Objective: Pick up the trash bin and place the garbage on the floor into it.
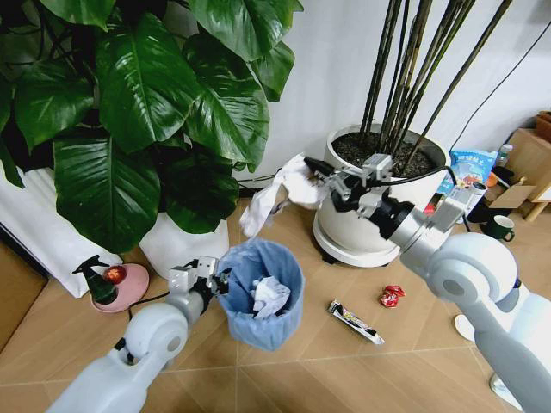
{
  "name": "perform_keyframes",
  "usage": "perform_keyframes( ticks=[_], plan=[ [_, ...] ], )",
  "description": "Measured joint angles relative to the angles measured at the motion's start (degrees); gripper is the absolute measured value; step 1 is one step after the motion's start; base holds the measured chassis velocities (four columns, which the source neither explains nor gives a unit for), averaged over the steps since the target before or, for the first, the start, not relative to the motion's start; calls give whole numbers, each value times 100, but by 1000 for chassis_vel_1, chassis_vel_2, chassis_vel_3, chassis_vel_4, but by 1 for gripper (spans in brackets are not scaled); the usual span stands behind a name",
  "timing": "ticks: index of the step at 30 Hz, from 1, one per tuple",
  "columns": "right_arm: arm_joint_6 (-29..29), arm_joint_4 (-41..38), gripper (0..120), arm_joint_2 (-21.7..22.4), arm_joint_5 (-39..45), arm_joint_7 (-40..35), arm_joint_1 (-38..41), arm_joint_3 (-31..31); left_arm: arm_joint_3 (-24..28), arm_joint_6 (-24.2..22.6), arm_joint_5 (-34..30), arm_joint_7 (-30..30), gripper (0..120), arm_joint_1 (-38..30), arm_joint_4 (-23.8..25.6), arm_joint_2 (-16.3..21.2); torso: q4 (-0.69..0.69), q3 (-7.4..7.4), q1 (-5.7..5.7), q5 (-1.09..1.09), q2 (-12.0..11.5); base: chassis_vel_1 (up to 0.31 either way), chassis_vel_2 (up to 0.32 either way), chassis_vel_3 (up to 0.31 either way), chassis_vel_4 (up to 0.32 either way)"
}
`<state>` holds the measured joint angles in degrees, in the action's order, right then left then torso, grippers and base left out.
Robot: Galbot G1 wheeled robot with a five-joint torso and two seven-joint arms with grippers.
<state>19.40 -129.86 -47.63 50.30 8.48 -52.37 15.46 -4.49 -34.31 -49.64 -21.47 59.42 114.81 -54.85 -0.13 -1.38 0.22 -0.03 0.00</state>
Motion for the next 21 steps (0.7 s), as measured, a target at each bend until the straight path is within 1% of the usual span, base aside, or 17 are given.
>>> perform_keyframes(
  ticks=[5, 10, 11, 14, 16, 17, 20, 21],
  plan=[
    [-39, 203, 0, 0, -247, 120, -90, -217, 83, -17, -159, -77, 0, -238, -26, -49, -1, 0, 0, -1, 0, 0, 0, 0, 0],
    [-54, 407, 0, -60, -394, 160, -96, -464, 51, -19, -188, -79, 0, -260, -26, -18, 0, 0, 0, -2, 0, 0, 0, 0, 0],
    [-34, 545, 0, -96, -550, 175, -99, -627, 17, -19, -190, -79, 0, -246, -17, -9, 0, 0, 0, -2, 0, 0, 0, 0, 0],
    [-24, 763, 0, -128, -841, 265, -114, -811, -28, -19, -193, -78, 0, -210, 9, 4, 0, 0, 0, -2, -1, 0, 0, 0, 0],
    [-88, 951, 10, -150, -1166, 297, -127, -978, -92, -19, -194, -73, 0, -165, 38, 28, 0, 0, 0, -1, -1, 0, 0, 0, 0],
    [-88, 951, 10, -150, -1166, 297, -127, -978, -92, -19, -194, -73, 0, -165, 38, 28, 0, 0, 0, -1, -1, 0, 0, 0, 0],
    [-105, 1026, 25, -162, -1260, 304, -109, -1045, -199, -20, -194, -52, 0, -98, 71, 56, 0, 0, 0, -2, -1, 0, 0, 0, 0],
    [-105, 1026, 25, -162, -1260, 304, -109, -1045, -199, -20, -194, -52, 0, -98, 71, 56, 0, 0, 0, -2, -1, 0, 0, 0, 0]
  ],
)
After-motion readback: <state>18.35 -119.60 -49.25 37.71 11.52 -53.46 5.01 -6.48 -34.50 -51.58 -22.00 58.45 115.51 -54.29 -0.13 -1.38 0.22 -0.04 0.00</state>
